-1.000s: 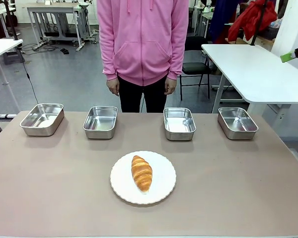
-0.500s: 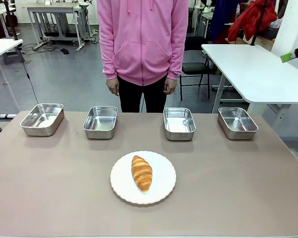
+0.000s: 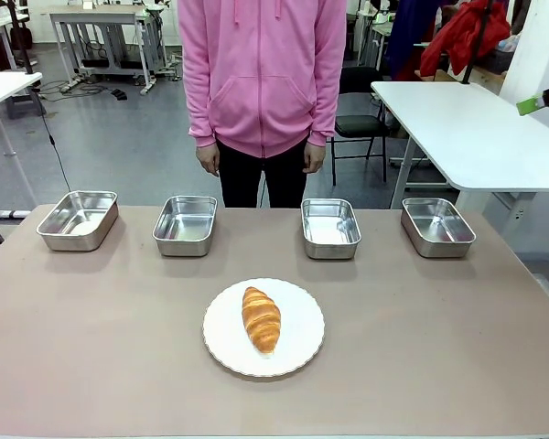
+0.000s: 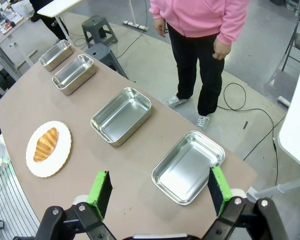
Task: Place the bread in the container.
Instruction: Place the Butter Roll into the Airtight Container indicated by the human.
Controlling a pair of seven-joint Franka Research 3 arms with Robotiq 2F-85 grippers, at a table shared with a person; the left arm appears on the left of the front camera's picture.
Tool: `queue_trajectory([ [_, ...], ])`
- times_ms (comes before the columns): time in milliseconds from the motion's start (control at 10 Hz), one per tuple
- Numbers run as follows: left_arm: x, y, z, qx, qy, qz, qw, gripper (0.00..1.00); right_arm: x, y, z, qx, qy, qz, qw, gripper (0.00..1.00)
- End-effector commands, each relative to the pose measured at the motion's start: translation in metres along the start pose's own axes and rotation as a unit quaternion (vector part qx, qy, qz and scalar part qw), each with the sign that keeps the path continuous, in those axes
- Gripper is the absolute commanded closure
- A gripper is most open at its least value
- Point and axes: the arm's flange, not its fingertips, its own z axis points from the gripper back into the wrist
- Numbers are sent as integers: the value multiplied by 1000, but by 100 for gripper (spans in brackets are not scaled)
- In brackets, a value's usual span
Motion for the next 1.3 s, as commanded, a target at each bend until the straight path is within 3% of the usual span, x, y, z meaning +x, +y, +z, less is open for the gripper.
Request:
queue_trajectory([
  [0,0,0,2,-4,-3,0,1000,0,1,1,0,1,-4,1,1000,0],
  [1200,0,0,2,-4,-3,0,1000,0,1,1,0,1,-4,1,1000,0],
])
